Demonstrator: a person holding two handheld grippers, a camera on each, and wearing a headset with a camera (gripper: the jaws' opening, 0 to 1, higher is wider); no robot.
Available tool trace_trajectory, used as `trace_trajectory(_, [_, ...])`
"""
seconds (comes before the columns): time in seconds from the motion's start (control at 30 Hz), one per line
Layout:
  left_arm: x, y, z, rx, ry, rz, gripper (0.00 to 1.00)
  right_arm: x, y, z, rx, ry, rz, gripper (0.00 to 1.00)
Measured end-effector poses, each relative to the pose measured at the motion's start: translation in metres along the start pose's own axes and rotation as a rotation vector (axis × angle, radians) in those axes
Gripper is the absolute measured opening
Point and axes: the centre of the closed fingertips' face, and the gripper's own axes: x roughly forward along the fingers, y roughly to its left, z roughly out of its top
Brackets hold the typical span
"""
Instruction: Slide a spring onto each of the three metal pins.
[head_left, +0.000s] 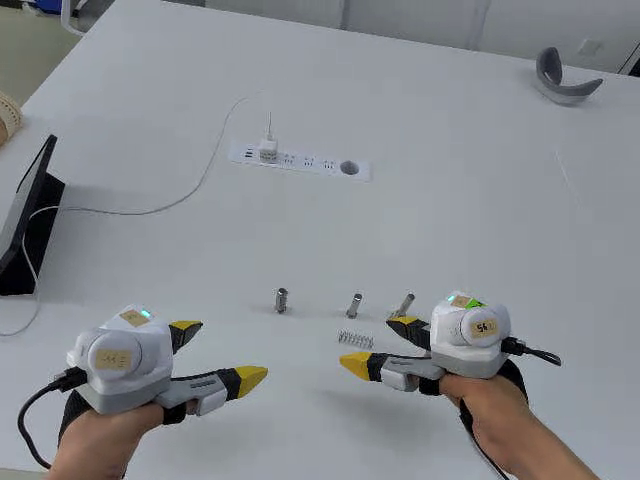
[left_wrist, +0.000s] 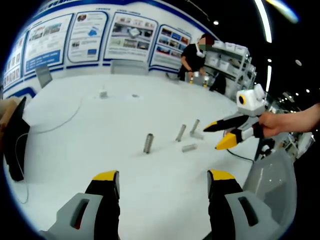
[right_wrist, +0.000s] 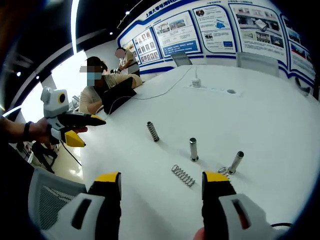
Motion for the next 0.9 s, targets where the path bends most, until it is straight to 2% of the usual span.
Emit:
trace_trajectory(0.23, [0.006, -0.009, 0.0, 0.027, 0.016, -0.021, 0.75, -0.015, 0.0, -0.004, 0.033, -0.044, -0.01, 0.71])
trace_trajectory(0.27, [0.007, -0.011, 0.001, 0.028, 0.016, -0.027, 0.76, -0.017, 0.001, -0.002, 0.047, -0.066, -0.008, 0.72])
trace_trajectory(0.37, [0.011, -0.015, 0.0, 0.043, 0.031, -0.041, 0.77, -0.023, 0.001, -0.002, 0.067, -0.088, -0.009, 0.75])
trace_trajectory(0.67, [0.025, -0.025, -0.003, 0.081, 0.069, -0.081, 0.79, -0.036, -0.006, -0.015, 0.06, -0.064, -0.037, 0.8])
trace_trajectory(0.77, [0.031, -0.03, -0.002, 0.1, 0.082, -0.099, 0.79, -0.042, -0.008, -0.024, 0.045, -0.031, -0.042, 0.82])
trace_trajectory(0.9, [0.04, -0.04, -0.001, 0.131, 0.104, -0.127, 0.79, -0.048, -0.011, -0.03, 0.05, -0.03, -0.053, 0.84])
